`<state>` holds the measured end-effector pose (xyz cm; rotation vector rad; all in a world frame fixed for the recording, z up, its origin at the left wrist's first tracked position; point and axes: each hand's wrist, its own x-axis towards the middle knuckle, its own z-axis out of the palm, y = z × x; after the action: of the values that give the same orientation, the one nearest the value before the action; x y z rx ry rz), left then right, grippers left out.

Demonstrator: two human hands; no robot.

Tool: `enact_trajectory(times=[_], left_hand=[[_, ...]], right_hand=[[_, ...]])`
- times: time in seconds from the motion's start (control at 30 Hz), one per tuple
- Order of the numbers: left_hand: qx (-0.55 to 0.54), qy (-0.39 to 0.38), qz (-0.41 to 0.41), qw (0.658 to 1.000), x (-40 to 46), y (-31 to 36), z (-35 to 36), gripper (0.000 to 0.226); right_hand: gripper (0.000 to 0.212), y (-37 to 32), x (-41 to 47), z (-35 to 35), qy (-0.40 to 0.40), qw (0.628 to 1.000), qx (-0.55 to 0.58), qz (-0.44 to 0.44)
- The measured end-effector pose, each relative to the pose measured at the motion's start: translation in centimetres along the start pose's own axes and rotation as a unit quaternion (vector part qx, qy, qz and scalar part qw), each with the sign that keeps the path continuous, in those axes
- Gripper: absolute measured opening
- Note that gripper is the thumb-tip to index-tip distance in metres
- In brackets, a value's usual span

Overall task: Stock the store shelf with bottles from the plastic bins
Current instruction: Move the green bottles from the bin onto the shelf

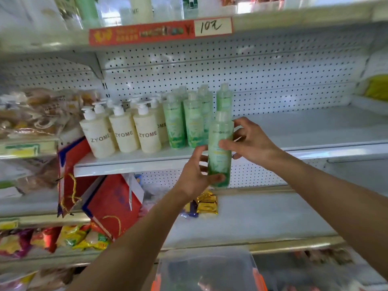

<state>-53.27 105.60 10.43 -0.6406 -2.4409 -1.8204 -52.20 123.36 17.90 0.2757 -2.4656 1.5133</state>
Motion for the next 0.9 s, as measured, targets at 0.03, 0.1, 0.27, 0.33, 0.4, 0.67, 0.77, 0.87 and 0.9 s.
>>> enact_trajectory(times=[0.03,0.1,0.27,0.33,0.4,0.67,0.77,0.87,0.9], left_hand=[[-0.002,0.001,0.007,1.0,0.9,0.4,0.3,0.077],[-0.008,0.008,0.02,1.0,3.0,1.2,1.1,0.077],[-0.012,0.036,0.037,0.999,7.7,1.9,2.8,0.078],[-0.011,0.044,0.036,0.998,9.2,1.6,3.3,0.079],[0.0,0.053,0.034,0.998,10.6,1.1,3.7,0.079],[0.01,0.089,-0.008,0.996,15.0,-1.4,5.1,0.081],[0.023,0.101,-0.02,0.994,16.6,-1.8,5.3,0.083],[0.053,0.11,-0.03,0.992,17.8,-2.1,5.6,0.083],[0.064,0.113,-0.033,0.991,18.1,-2.2,5.7,0.084]], right_hand=[[0.051,0.0,0.6,-0.6,0.011,1.0,-0.002,-0.003],[0.049,0.1,1.9,-1.9,0.029,0.999,-0.01,-0.012],[0.048,1.1,5.6,-4.3,0.042,0.998,-0.025,-0.036],[0.049,1.8,7.1,-4.7,0.035,0.998,-0.03,-0.038],[0.049,2.8,8.7,-4.9,0.031,0.998,-0.032,-0.037],[0.046,6.1,14.6,-5.0,-0.004,0.999,-0.036,-0.031],[0.048,6.7,16.3,-5.1,-0.019,0.998,-0.046,-0.041],[0.049,7.2,17.5,-5.1,-0.023,0.997,-0.054,-0.047],[0.05,7.3,17.8,-5.2,-0.024,0.997,-0.054,-0.048]])
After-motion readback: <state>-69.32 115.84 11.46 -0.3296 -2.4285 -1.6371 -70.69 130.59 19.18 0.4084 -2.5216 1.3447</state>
